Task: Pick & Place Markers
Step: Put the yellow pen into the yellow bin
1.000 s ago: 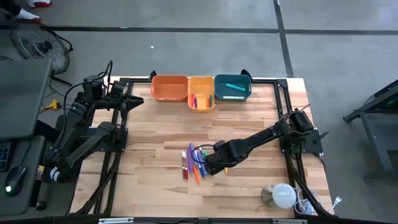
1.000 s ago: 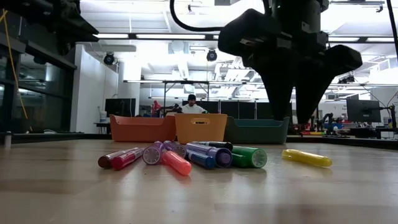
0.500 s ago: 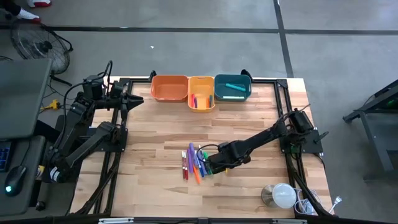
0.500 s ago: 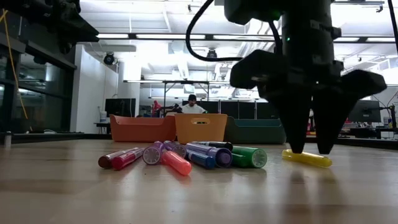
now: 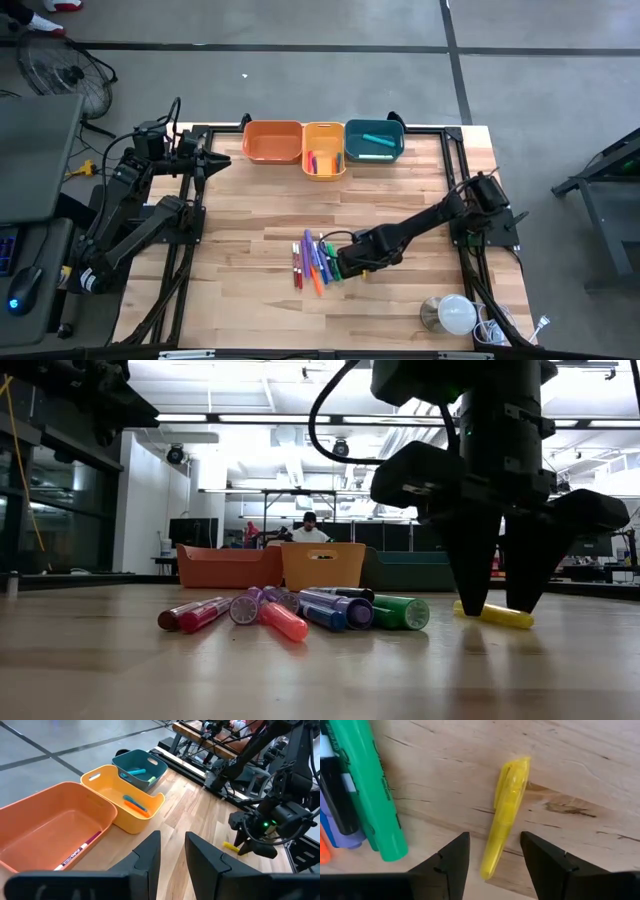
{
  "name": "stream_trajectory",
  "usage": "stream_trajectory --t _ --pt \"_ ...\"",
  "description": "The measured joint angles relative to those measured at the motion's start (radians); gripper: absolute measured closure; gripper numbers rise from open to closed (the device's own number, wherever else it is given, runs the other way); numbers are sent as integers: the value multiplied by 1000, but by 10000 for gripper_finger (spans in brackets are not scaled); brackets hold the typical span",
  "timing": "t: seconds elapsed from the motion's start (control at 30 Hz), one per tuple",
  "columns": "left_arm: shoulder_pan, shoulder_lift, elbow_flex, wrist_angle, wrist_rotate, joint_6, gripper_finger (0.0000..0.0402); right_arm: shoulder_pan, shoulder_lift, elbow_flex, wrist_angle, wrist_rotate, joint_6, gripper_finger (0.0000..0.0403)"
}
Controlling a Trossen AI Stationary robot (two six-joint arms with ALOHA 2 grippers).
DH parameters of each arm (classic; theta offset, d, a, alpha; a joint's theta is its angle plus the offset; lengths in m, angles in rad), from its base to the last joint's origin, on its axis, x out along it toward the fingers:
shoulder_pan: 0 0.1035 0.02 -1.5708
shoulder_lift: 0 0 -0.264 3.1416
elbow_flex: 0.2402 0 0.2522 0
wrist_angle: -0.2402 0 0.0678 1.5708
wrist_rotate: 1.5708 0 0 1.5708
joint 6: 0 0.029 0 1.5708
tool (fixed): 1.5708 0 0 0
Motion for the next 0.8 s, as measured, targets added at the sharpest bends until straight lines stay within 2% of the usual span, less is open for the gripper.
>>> stream_trajectory --t 0.1,0.43,0.7,0.8 --pt "0 0 0 0 0 0 314 -5 0 -9 1 6 -19 258" --pt "0 0 0 -8 -23 -3 314 -27 1 -15 -33 27 -187 379" --pt "0 0 0 -8 -24 -10 314 -73 2 -16 -40 27 -377 366" --pt "0 0 0 -8 -24 -13 314 -81 2 -17 -40 22 -449 375"
